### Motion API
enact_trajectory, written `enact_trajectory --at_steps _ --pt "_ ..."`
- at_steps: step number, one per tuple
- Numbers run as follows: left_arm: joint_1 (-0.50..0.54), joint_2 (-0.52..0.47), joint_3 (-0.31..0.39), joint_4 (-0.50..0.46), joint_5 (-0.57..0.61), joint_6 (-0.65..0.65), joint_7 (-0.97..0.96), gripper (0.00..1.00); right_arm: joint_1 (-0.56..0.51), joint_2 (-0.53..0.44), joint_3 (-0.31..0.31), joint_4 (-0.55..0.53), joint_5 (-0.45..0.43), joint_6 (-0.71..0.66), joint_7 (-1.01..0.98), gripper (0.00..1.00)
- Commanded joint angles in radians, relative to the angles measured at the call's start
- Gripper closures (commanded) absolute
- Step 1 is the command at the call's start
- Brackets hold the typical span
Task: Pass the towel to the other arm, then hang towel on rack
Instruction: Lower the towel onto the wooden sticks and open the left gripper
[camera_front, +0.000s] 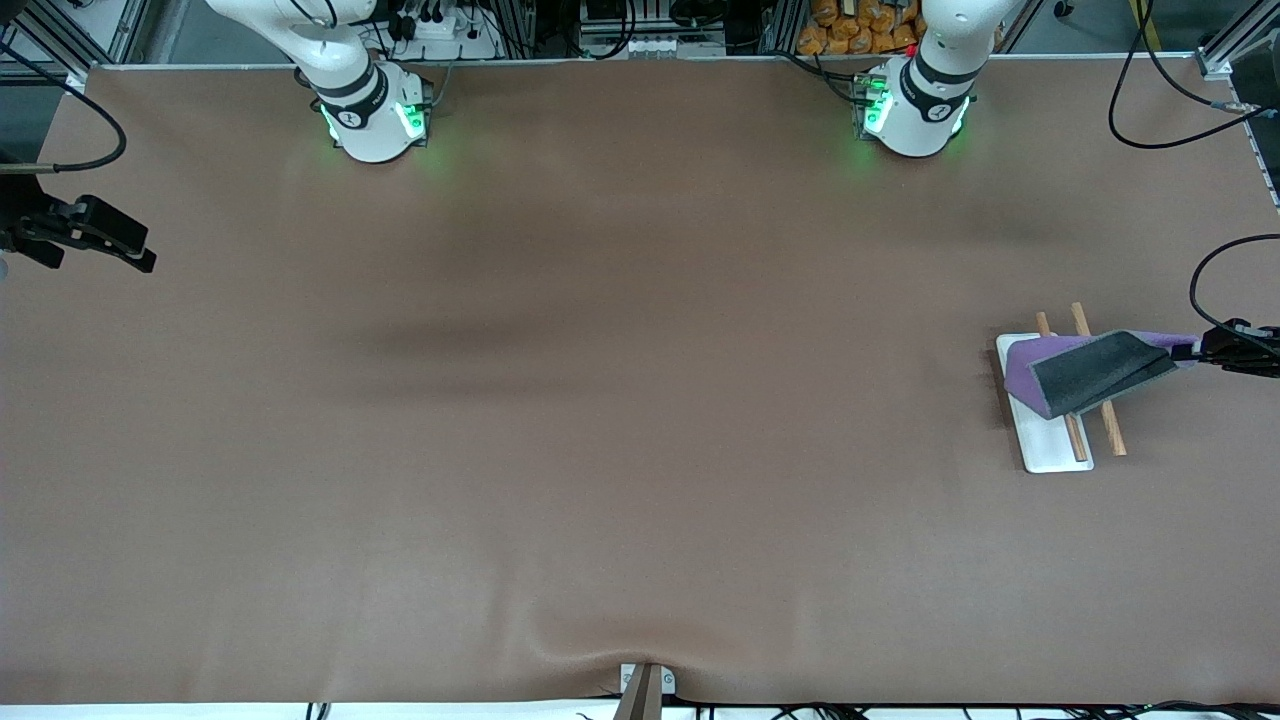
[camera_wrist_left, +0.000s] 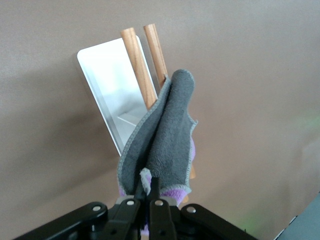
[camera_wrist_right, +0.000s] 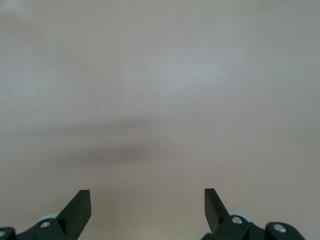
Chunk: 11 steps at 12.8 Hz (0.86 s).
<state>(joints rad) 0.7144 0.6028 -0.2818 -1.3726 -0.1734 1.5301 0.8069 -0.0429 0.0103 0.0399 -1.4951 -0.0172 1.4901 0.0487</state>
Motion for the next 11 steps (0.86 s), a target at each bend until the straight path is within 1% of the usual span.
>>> enact_trajectory --at_steps 1,4,8,9,11 --pt "0.013 0.018 0.007 0.013 0.018 0.018 0.056 1.00 -0.005 0.007 -0.001 0.021 0.002 -0.017 -0.006 0.00" --pt "0.013 0.020 0.022 0.012 0.020 0.019 0.075 1.00 -0.005 0.007 -0.002 0.021 0.002 -0.017 -0.006 0.00" --pt "0.028 0.037 0.023 0.012 0.018 0.035 0.092 1.00 -0.006 0.007 -0.002 0.021 0.002 -0.014 -0.009 0.00" --pt "0.028 0.048 0.023 0.013 0.020 0.035 0.092 0.89 -0.006 0.007 -0.002 0.021 0.002 -0.014 -0.009 0.00" --pt "0.045 0.066 0.024 0.013 0.020 0.054 0.092 0.85 -0.008 0.008 -0.002 0.021 0.002 -0.016 -0.009 0.00"
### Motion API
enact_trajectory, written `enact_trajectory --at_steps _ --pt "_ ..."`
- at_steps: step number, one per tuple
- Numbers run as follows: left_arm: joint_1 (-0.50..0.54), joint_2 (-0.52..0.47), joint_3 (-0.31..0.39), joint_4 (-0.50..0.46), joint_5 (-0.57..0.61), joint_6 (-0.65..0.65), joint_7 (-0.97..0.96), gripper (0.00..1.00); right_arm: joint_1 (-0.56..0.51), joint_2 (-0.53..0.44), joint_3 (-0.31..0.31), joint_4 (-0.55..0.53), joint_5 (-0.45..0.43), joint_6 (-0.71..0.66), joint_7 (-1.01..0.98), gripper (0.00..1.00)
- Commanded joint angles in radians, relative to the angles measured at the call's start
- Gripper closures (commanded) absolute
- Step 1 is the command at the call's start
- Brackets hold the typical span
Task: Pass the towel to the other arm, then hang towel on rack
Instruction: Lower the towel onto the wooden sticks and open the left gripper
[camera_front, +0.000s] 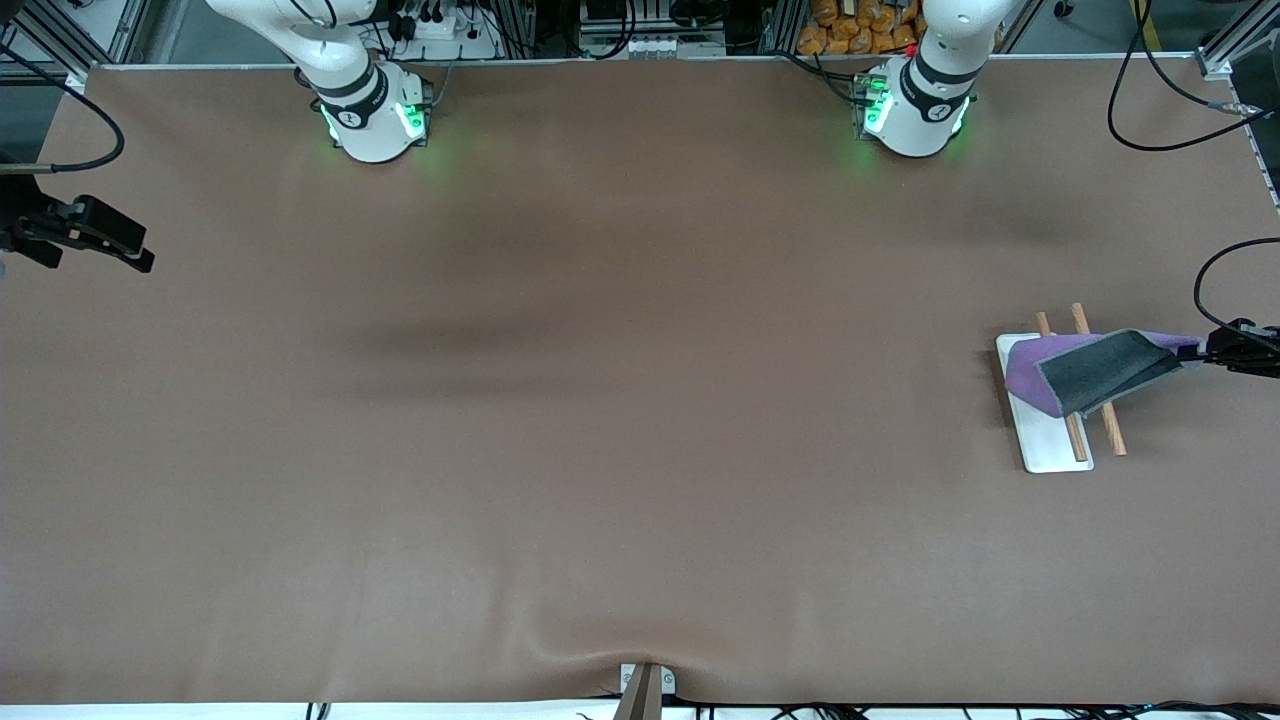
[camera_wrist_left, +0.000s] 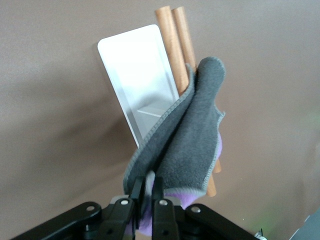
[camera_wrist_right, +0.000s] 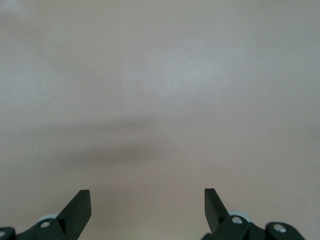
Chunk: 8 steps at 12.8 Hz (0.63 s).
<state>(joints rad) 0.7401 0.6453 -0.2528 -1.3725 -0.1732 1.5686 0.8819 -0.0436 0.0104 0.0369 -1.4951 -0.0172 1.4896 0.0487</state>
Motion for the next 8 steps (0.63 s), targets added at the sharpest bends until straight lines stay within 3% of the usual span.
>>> enact_trajectory --at_steps 1,2,5,8 --pt "0.024 0.028 -0.005 0.013 0.020 0.025 0.017 0.45 -0.007 0.008 0.001 0.021 0.003 -0.014 -0.009 0.00" --pt "0.027 0.030 -0.005 0.012 0.018 0.025 0.016 0.00 -0.006 0.007 0.001 0.021 0.003 -0.015 -0.009 0.00" --pt "0.042 0.013 -0.010 0.018 0.017 0.027 0.006 0.00 -0.007 0.007 0.000 0.021 0.003 -0.014 -0.009 0.00" --pt "0.024 -0.106 -0.023 0.026 0.021 0.021 0.005 0.00 -0.007 0.008 0.000 0.021 0.003 -0.012 -0.009 0.00"
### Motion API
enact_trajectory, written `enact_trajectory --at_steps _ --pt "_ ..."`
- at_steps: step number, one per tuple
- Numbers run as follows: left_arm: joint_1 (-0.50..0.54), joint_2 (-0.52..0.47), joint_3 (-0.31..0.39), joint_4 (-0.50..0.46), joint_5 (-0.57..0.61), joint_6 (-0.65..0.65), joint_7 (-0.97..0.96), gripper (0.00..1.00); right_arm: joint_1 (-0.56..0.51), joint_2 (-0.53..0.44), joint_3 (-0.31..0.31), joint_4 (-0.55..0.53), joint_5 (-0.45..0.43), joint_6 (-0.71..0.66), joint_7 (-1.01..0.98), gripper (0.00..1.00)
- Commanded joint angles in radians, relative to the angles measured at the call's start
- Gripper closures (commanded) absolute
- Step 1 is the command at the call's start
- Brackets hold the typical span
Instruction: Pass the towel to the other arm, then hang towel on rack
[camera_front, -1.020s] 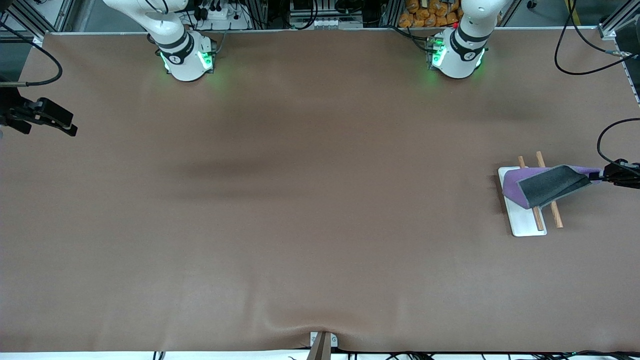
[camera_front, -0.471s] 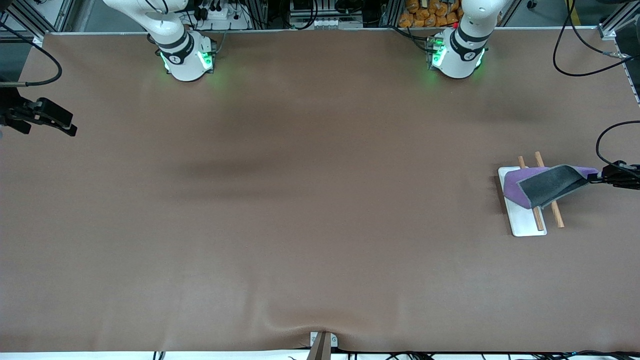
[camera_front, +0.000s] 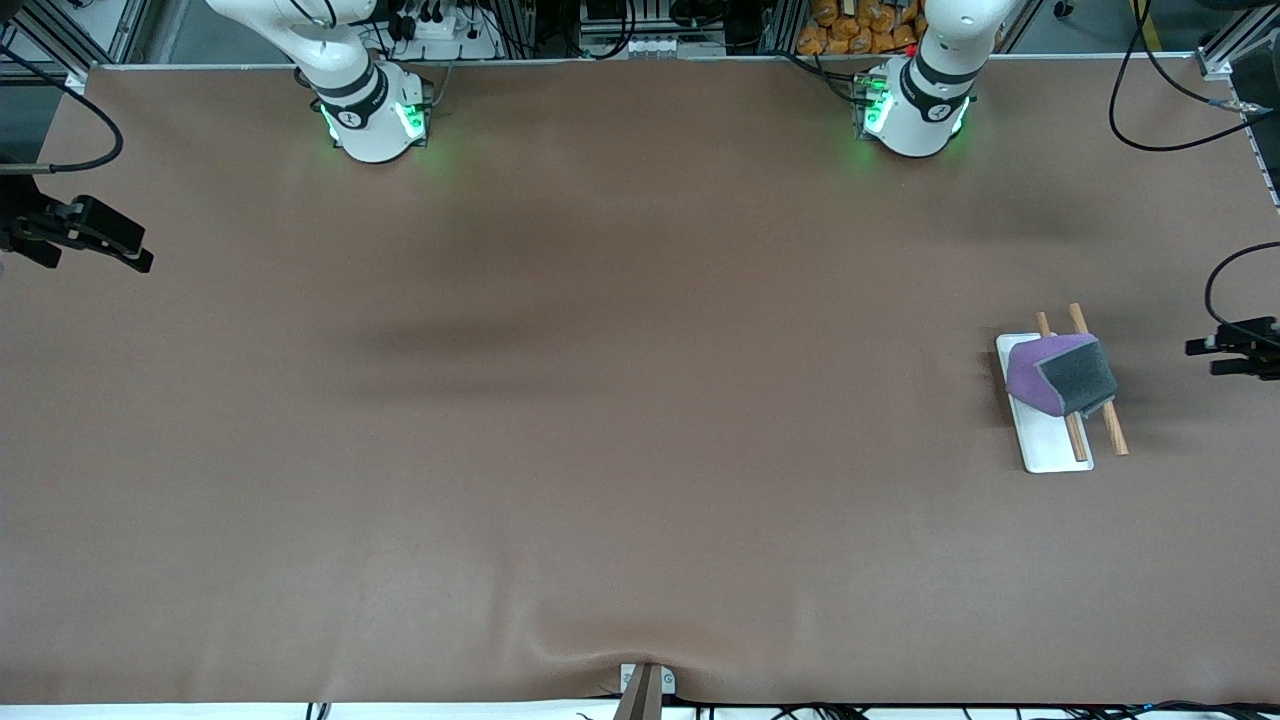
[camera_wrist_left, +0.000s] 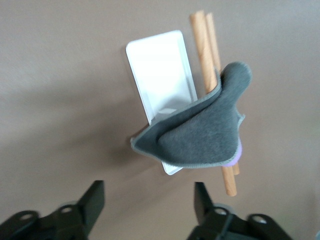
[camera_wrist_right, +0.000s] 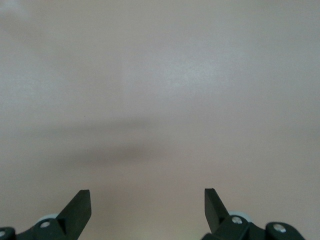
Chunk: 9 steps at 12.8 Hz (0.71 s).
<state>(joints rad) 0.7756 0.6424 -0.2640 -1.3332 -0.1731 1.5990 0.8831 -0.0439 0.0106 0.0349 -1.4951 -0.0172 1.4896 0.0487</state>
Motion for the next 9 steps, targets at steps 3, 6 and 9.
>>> enact_trajectory --at_steps 3,6,9 --pt "-0.113 -0.235 -0.012 -0.015 0.024 -0.017 -0.102 0.00 -0.007 0.006 0.002 0.021 0.003 -0.015 -0.009 0.00" --pt "-0.244 -0.355 -0.021 -0.021 0.027 -0.019 -0.329 0.00 -0.007 0.006 0.000 0.019 0.003 -0.017 -0.007 0.00" --pt "-0.347 -0.423 -0.073 -0.024 0.070 -0.050 -0.604 0.00 -0.007 0.008 0.000 0.021 0.003 -0.015 -0.007 0.00"
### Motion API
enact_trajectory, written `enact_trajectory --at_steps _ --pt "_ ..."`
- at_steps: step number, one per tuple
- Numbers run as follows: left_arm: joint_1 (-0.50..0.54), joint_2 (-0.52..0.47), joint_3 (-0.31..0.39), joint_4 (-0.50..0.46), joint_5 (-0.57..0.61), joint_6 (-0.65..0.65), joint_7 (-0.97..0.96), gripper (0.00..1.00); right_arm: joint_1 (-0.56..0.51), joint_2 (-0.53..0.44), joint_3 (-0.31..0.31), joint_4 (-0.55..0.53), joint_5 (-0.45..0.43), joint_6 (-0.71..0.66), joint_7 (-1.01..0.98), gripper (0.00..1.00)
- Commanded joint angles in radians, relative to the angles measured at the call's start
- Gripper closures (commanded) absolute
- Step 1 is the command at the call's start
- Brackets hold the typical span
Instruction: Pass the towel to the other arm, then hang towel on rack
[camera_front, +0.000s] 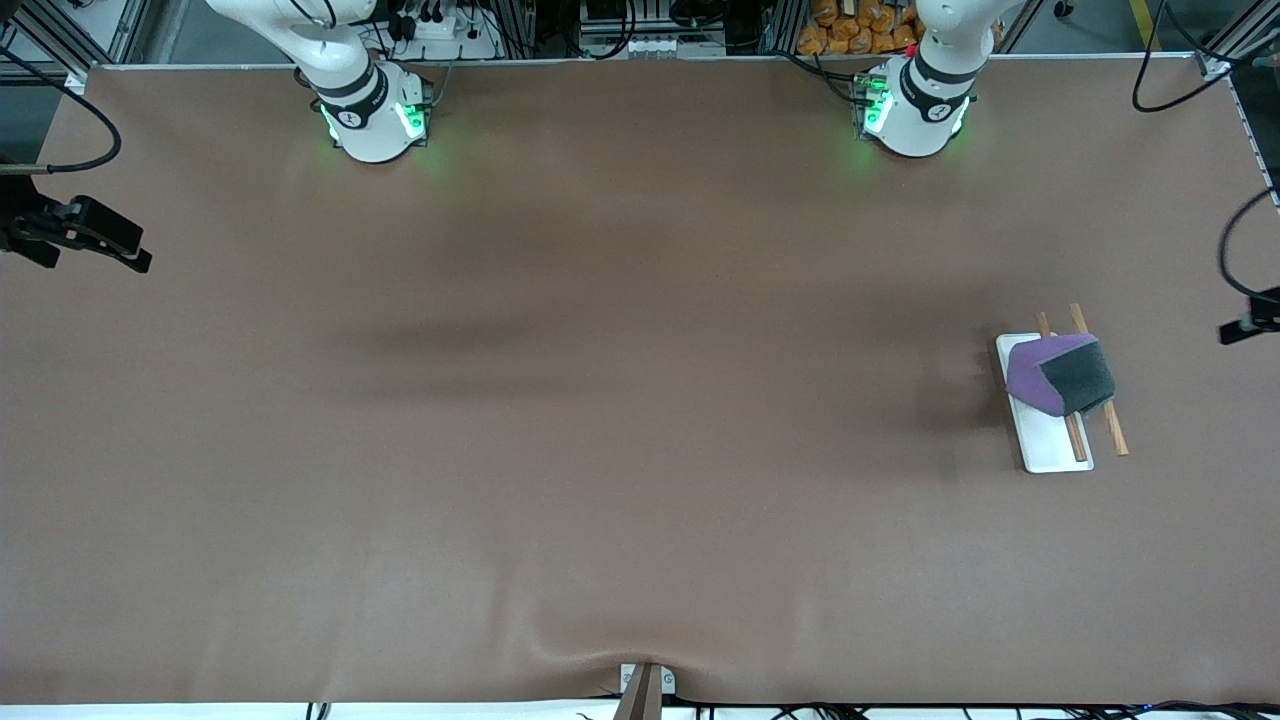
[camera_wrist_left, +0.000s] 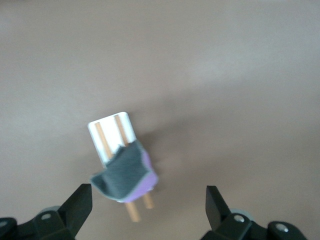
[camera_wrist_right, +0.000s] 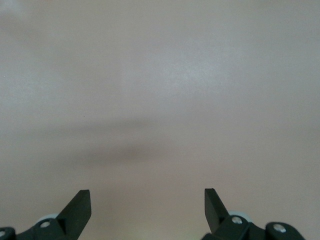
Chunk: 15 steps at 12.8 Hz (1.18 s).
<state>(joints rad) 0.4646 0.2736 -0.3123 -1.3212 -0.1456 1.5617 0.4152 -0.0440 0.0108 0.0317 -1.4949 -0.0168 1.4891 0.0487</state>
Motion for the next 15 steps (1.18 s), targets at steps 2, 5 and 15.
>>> enact_trajectory --at_steps 2,5,15 --pt "-0.066 -0.067 -0.106 -0.036 0.096 -0.017 -0.335 0.00 -0.007 0.008 0.005 0.021 0.003 -0.013 -0.007 0.00" --pt "-0.064 -0.097 -0.174 -0.049 0.124 -0.043 -0.555 0.00 -0.007 0.008 0.004 0.021 0.003 -0.015 -0.007 0.00" --pt "-0.348 -0.194 0.044 -0.105 0.184 -0.038 -0.662 0.00 -0.008 0.008 0.002 0.021 0.017 -0.015 -0.006 0.00"
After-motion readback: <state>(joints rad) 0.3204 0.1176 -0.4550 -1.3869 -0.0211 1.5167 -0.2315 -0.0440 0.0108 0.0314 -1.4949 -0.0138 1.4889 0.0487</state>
